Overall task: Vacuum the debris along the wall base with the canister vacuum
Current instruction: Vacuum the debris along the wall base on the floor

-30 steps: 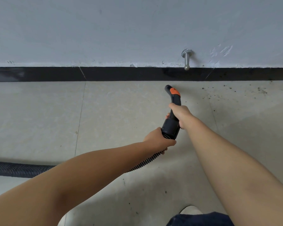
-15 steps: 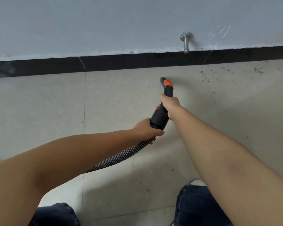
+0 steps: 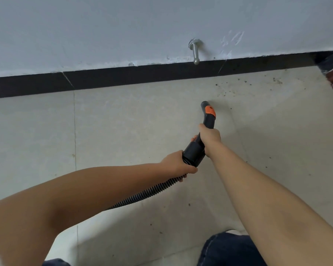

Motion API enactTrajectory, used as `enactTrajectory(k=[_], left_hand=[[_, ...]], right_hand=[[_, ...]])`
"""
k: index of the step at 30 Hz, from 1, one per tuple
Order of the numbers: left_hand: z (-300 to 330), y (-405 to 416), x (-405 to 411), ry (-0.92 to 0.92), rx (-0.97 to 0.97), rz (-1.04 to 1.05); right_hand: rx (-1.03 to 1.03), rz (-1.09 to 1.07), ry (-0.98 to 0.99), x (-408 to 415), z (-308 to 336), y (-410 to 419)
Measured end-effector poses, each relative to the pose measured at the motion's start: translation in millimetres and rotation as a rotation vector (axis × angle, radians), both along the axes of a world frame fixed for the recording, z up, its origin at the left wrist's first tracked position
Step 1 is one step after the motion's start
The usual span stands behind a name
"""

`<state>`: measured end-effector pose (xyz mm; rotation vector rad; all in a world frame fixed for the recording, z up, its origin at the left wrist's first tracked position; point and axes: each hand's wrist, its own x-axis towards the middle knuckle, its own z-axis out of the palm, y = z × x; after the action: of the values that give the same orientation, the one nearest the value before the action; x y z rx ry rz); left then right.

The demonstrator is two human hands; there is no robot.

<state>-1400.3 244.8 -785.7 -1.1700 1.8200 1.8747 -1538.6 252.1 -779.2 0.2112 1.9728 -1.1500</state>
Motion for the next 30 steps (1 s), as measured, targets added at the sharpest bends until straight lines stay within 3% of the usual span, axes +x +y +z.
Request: enactTrajectory(k=[5, 14, 21, 25, 30], left_hand=[[9, -2, -7, -0.024, -0.019, 0.08], [19, -14, -24, -0.067, 0.002, -0.12], [23, -16, -48, -0.042, -0.044, -0.044], [34, -10, -56, -0.022, 0.02, -0.036], [48, -34, -44, -0.006, 0.104, 0.044]], right_hand=[[0.004, 0.078, -0.065, -7, 7, -15], [0.016, -0.119, -0.08, -24, 1, 7], [0.063, 0.118, -0.086, -56, 10, -11], [0.136, 0.259, -0.142, -73, 19, -9], [0.052, 0.333, -0.26, -68, 43, -29]])
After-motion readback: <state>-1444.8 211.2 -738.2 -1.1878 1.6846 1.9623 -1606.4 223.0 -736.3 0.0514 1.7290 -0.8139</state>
